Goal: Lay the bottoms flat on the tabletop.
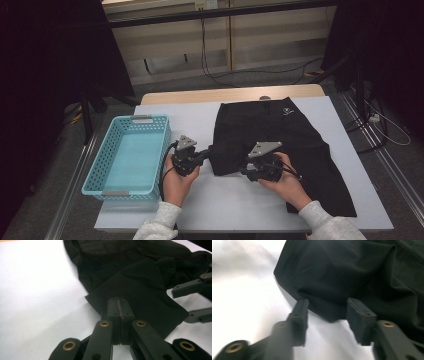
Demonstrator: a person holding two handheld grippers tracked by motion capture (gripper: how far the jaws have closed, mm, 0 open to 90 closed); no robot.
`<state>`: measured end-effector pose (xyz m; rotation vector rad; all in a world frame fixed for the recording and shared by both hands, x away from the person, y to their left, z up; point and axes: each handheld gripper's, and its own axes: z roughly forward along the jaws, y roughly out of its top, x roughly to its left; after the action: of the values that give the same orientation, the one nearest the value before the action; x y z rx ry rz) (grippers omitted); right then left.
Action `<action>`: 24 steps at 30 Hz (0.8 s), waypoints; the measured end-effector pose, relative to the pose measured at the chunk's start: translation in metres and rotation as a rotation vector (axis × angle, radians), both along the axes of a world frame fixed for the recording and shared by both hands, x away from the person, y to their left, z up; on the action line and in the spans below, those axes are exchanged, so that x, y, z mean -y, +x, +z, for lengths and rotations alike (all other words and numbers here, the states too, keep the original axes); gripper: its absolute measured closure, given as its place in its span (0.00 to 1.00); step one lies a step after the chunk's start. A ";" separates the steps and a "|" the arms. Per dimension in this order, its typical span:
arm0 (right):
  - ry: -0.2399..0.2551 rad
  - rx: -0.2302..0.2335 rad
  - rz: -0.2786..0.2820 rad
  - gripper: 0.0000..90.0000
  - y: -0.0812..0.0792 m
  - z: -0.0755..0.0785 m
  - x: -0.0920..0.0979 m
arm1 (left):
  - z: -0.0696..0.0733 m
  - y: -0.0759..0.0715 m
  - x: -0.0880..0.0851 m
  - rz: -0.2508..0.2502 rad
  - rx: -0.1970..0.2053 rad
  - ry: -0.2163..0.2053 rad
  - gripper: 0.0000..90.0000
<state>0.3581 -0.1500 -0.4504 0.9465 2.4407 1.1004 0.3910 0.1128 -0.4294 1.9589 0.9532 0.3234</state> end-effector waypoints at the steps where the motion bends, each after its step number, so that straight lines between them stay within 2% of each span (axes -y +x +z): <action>1: 0.004 -0.009 0.001 0.65 0.001 -0.001 -0.001 | 0.000 0.000 0.000 -0.006 -0.002 0.001 0.99; 2: 0.010 -0.014 0.003 0.67 0.002 -0.001 -0.002 | 0.000 -0.001 0.001 -0.007 0.005 -0.002 0.96; 3: 0.014 -0.018 0.007 0.69 0.002 -0.001 -0.002 | 0.000 -0.001 0.002 -0.006 0.023 0.013 0.90; 5: 0.030 -0.035 0.026 0.80 0.003 -0.001 -0.005 | 0.000 -0.001 0.003 -0.005 0.032 -0.003 0.70; 6: 0.031 -0.031 0.034 0.80 0.002 -0.001 -0.007 | 0.000 -0.001 0.003 -0.006 0.028 -0.004 0.61; 8: 0.019 -0.030 0.049 0.84 0.002 -0.001 -0.011 | 0.000 -0.001 0.003 -0.016 0.025 0.014 0.54; 11: 0.014 -0.038 0.054 0.87 0.003 -0.003 -0.014 | -0.001 -0.001 0.003 -0.012 0.006 -0.026 0.41; 12: 0.006 -0.042 0.056 0.90 0.004 -0.004 -0.015 | -0.001 -0.001 0.002 -0.012 0.015 -0.026 0.40; 14: 0.019 -0.048 0.046 0.97 0.006 -0.005 -0.015 | -0.002 -0.002 0.003 -0.027 0.013 0.002 0.38; 20: 0.044 -0.054 0.043 0.99 0.009 -0.003 -0.012 | -0.004 -0.004 0.004 -0.034 0.009 0.002 0.32; 24: 0.075 -0.036 0.043 0.99 0.005 0.010 -0.005 | -0.002 -0.006 0.003 -0.035 0.012 -0.012 0.29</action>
<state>0.3626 -0.1447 -0.4403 0.9485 2.4743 1.2073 0.3847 0.1096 -0.4319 1.9582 0.9104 0.3084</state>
